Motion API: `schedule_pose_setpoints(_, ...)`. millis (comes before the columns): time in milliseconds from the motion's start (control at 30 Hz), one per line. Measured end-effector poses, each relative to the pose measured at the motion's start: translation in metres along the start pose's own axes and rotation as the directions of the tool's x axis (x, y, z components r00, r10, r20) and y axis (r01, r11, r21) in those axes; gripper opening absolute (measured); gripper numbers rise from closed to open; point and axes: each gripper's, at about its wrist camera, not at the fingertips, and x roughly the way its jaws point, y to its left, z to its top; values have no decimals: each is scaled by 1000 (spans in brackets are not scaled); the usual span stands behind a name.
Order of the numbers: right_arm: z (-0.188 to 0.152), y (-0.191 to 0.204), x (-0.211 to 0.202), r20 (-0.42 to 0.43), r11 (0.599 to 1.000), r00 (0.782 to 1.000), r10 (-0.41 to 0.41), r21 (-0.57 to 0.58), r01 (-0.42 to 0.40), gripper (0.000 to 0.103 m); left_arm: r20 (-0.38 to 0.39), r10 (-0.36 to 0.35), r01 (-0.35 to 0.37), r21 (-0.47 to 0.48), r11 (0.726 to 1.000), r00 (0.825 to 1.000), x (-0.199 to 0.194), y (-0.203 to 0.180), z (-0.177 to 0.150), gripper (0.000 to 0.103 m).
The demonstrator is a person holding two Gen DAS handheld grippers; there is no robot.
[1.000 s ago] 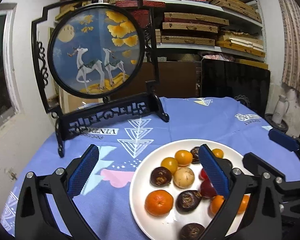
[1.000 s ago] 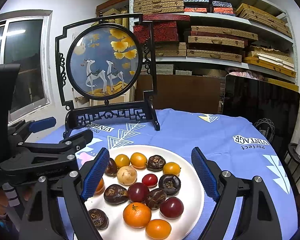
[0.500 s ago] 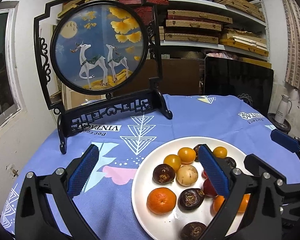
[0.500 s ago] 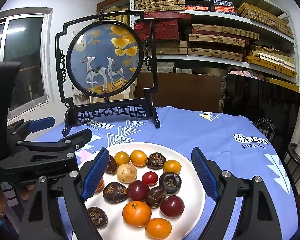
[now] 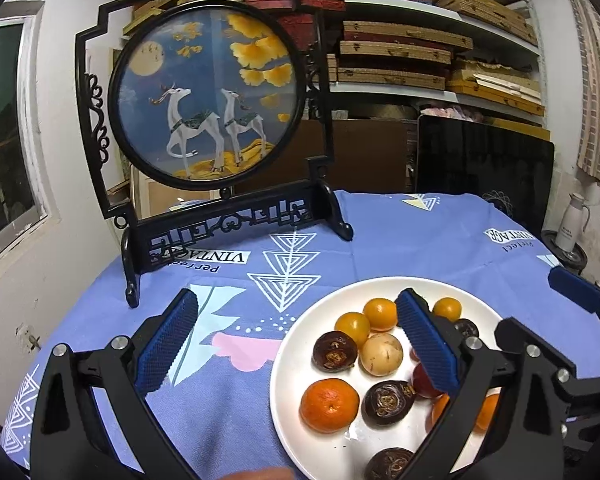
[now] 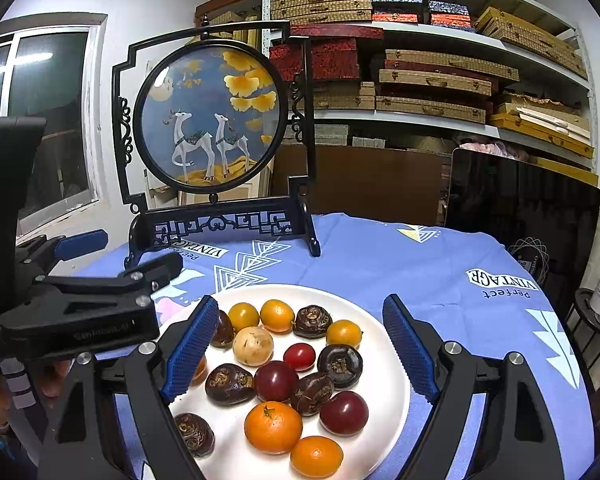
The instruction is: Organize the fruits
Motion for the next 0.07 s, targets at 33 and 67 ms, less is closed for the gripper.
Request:
schedule_pose_setpoints(33, 0, 0, 0, 0, 1000, 1000, 0, 0, 0, 85, 0, 2, -2, -2, 1000, 1000, 0, 0, 0, 97)
schedule_pose_setpoints(67, 0, 0, 0, -1, 1000, 1000, 1, -1, -1, 85, 0, 2, -2, -3, 1000, 1000, 0, 1, 0, 97)
